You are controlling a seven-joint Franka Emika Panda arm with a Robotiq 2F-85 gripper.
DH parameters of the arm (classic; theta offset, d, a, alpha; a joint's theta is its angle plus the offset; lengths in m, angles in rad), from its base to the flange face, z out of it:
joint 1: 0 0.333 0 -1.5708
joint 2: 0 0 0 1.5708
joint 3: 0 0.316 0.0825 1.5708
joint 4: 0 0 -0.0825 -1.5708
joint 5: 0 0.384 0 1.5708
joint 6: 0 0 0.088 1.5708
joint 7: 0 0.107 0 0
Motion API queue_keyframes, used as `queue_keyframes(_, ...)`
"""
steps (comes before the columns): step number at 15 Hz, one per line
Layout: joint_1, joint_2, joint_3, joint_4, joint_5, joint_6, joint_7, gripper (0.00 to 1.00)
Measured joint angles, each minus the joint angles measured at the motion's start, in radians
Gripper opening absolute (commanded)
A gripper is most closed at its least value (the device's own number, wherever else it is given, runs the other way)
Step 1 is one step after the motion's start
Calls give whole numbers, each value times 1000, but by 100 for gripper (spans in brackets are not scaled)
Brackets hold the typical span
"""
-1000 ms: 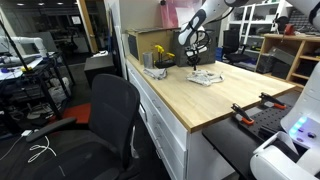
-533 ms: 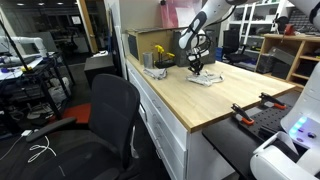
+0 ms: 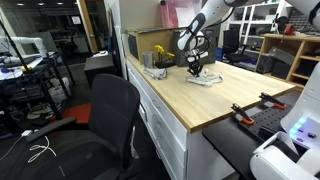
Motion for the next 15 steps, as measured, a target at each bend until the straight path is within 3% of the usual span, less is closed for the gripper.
queue_keyframes(6,-42,-7,52,0,43,-9,-64,0)
queue_keyframes(15,5,-38,-106,-38,29,-27,253,0)
